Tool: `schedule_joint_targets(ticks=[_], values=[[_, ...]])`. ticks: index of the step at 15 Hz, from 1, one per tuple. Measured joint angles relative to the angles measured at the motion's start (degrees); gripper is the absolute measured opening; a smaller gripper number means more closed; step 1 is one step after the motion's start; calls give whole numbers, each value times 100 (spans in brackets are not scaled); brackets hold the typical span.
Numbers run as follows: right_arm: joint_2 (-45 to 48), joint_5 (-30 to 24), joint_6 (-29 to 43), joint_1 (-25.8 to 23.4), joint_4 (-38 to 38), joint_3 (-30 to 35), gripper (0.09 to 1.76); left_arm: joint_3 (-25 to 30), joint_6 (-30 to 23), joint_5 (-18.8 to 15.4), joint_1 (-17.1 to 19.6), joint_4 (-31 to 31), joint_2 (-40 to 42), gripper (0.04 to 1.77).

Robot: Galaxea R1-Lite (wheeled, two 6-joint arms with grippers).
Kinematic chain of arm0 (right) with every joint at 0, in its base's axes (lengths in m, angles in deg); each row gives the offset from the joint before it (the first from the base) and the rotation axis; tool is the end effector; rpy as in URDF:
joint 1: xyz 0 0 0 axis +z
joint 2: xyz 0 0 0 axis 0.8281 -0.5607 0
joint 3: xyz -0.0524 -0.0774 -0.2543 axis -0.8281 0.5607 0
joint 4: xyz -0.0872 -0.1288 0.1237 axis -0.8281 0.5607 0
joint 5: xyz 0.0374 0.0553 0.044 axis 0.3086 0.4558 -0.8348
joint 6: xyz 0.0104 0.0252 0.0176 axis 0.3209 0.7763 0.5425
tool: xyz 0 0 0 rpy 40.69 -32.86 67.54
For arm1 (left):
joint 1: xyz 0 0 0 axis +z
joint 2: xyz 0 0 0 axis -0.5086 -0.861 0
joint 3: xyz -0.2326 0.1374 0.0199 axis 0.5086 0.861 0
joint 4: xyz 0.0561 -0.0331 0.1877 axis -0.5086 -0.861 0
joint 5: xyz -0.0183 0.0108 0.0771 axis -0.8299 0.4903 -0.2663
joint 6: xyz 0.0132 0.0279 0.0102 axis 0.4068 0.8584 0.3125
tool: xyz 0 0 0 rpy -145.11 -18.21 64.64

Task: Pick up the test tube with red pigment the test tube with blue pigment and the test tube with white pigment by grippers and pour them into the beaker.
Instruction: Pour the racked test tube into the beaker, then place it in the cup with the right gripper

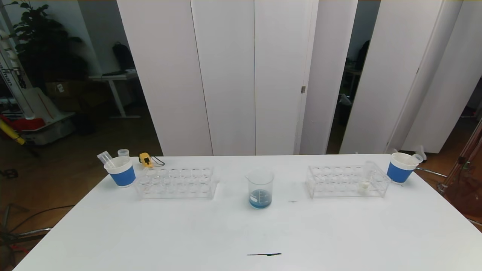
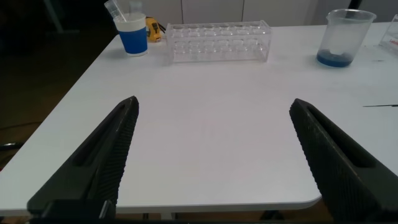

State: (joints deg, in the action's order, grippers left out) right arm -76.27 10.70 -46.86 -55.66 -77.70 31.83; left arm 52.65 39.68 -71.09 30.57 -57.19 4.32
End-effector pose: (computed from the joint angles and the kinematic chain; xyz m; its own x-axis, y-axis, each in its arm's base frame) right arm 0.0089 -0.0005 0.1457 0.9986 -0.0122 0.0524 0.0120 0.9999 0.0045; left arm 0.0251 0.0000 0.0754 1.0000 -0.0001 -0.0013 0.0001 0.9999 0.0148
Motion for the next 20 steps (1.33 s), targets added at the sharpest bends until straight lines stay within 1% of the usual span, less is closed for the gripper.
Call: schedule_joint_targets(ticks=[3,7,10,14,17,20], values=[[-840,222,-2,16,-2,-957,175,0,2,0,0,0,-2,173],[-2254,328,9,33,-41,-2456,175,0,2,0,0,0,-2,173],[-3305,451,61,41,-297,-3237,175,0,0,0,0,0,-2,173],[-4791,667,78,-46,-1261,-3766,175,0,2,0,0,2,-2,173],[-5830,707,72,-148,-1907,-3903,175,0,0,0,0,0,-2,173],[-6744,729,73,-172,-2394,-3903,175,0,2,0,0,2,-2,173]])
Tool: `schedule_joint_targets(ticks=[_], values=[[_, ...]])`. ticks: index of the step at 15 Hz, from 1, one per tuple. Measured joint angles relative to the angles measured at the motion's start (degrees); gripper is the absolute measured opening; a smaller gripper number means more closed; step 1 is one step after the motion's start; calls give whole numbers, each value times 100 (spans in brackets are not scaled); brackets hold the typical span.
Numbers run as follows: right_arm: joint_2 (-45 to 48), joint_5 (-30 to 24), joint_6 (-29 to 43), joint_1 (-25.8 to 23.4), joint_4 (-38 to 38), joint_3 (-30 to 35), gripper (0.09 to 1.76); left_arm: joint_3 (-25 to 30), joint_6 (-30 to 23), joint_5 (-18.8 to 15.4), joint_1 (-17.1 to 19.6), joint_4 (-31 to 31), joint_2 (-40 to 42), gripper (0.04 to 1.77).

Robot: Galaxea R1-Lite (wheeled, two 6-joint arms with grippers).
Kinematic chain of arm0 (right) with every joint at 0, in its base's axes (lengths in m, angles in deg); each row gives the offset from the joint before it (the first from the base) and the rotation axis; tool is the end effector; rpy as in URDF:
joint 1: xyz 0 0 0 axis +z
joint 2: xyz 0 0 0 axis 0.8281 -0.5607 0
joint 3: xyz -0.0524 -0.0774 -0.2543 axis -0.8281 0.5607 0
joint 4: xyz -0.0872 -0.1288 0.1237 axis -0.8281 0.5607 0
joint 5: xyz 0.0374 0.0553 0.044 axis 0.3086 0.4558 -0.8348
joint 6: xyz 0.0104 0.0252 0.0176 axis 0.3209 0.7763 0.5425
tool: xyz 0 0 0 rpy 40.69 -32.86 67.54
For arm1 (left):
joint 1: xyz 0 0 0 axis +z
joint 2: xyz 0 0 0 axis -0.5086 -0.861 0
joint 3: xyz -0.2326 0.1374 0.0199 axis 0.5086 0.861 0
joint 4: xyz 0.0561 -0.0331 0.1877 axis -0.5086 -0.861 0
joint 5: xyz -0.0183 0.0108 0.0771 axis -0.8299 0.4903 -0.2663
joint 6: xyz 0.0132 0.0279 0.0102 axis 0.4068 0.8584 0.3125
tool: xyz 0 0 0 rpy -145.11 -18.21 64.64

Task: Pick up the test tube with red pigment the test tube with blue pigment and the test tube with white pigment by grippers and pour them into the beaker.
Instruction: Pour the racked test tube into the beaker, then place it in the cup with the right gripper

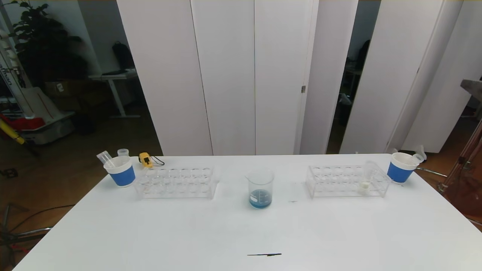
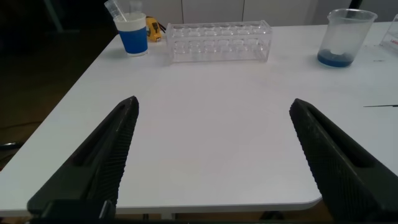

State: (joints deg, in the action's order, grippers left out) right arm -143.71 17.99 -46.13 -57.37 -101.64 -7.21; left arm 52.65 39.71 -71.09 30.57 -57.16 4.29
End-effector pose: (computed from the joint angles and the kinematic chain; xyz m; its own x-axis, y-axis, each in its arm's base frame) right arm 0.2346 -0.0106 0.2748 0.9854 -0.1685 -0.0251 0.1688 0.9856 0.0127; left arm 0.0252 0.0000 0.0755 1.0000 -0.0001 -0.0013 0.0001 0.9999 0.0153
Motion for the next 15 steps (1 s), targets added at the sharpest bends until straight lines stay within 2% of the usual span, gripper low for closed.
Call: schedule_joint_targets(ticks=[3,7,15], values=[[-745,9,0,-4,-608,308,175,0,0,0,0,0,0,173],[-1531,-7,2,-1,-1825,962,175,0,0,0,0,-2,0,173],[-2578,0,-45,221,-3991,2417,175,0,0,0,0,-2,0,173]])
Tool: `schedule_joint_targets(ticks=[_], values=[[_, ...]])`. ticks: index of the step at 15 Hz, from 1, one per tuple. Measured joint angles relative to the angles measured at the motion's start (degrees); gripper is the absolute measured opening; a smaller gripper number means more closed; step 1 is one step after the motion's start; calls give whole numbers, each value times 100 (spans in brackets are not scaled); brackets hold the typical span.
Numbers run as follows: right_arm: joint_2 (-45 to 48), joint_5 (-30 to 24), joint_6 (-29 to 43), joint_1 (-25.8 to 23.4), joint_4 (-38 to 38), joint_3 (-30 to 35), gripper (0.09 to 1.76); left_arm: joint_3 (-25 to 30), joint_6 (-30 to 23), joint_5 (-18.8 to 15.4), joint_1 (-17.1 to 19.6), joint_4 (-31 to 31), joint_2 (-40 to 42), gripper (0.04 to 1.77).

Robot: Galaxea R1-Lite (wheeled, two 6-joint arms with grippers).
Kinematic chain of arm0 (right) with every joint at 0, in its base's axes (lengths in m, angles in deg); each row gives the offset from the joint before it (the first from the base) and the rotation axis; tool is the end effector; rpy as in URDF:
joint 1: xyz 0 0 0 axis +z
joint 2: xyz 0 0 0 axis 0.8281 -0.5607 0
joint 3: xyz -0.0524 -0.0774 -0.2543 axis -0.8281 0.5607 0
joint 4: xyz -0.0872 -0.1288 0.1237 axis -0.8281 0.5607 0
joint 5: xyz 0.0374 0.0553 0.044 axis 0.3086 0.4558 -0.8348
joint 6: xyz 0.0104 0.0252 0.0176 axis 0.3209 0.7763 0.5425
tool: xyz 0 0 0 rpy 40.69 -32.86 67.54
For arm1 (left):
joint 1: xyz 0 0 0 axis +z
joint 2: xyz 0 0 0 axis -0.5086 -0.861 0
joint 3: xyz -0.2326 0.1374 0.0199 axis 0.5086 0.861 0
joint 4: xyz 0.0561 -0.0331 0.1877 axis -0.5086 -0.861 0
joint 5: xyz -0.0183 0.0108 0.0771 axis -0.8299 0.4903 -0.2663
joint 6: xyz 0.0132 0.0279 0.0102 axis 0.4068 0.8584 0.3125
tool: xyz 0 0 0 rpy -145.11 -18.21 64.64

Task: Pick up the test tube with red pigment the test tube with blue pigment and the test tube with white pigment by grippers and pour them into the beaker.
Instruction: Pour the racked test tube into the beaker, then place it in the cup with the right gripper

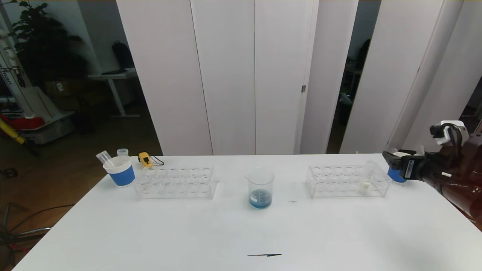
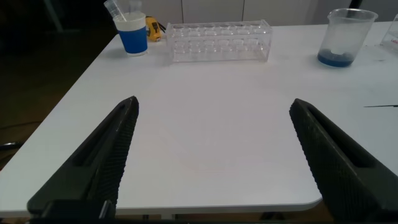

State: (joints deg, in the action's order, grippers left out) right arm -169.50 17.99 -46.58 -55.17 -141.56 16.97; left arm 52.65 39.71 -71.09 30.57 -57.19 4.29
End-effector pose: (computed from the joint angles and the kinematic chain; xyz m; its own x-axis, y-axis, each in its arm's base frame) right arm 0.2960 -0.0008 0.1043 0.9716 -0.1308 -0.1974 0.1293 0.9914 -0.0202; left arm 0.0252 0.0000 0.0754 1.0000 -0.0001 -0.0018 0.0001 0.9999 0.0153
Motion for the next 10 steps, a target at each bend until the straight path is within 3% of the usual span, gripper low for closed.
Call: schedule_joint_targets(ticks=[4,10], values=[[-516,20,-7,32,-833,595,175,0,0,0,0,0,0,173],[-1056,23,6,-21,-1346,683,175,0,0,0,0,0,0,173]])
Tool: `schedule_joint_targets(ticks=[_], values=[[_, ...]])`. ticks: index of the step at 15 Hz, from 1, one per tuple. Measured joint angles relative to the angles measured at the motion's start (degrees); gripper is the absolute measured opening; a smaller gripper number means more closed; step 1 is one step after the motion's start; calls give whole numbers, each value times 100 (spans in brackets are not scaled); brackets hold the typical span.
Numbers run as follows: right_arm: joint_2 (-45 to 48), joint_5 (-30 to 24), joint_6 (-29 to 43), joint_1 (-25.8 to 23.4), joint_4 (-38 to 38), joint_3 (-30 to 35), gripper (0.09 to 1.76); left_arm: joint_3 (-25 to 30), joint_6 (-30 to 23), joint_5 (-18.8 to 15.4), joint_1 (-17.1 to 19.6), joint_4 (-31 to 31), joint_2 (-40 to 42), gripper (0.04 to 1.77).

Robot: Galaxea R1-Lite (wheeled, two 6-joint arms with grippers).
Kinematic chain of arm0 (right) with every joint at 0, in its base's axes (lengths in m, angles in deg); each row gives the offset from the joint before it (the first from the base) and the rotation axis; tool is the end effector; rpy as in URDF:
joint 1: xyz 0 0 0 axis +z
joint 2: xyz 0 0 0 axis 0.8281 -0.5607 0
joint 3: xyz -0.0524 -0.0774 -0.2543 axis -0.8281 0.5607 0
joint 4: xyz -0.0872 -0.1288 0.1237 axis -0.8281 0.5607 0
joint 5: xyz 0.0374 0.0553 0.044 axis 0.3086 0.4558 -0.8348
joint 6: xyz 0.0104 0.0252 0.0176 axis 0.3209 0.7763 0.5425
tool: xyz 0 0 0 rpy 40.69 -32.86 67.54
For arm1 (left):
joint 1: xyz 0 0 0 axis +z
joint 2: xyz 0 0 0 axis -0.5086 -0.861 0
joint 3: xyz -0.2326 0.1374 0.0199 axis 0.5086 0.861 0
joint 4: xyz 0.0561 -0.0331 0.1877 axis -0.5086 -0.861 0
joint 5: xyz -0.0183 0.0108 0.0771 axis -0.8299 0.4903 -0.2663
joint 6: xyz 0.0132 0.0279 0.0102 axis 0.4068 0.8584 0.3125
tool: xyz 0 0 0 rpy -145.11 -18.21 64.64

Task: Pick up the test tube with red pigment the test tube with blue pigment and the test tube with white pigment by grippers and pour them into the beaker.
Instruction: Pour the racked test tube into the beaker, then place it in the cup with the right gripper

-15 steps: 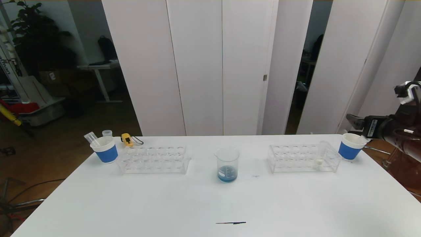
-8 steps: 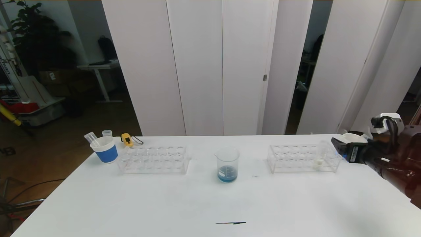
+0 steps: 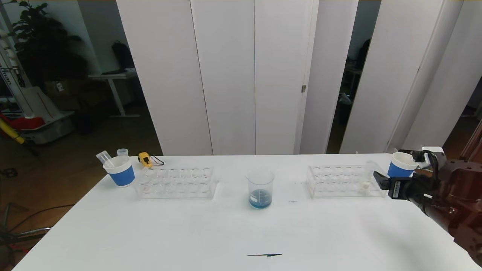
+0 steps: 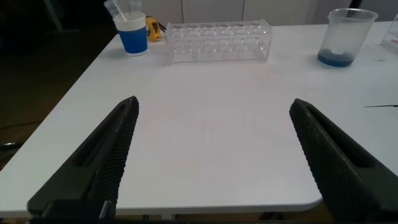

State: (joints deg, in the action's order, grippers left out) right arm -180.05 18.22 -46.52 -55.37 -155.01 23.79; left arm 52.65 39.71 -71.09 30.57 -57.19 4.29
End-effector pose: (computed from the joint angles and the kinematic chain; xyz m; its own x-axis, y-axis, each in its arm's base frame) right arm 0.2940 -0.0020 0.0484 0.9548 -0.1383 -0.2631 0.1352 0.9904 -0.0299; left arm 0.0252 0.0000 0.0754 1.0000 -0.0001 -0.0018 0.0001 0.9999 0.0153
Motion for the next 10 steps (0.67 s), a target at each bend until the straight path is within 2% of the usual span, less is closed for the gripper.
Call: schedule_joint_targets(ticks=[10], values=[[-586,-15,-95,41,-261,-551,175,0,0,0,0,2,0,173]])
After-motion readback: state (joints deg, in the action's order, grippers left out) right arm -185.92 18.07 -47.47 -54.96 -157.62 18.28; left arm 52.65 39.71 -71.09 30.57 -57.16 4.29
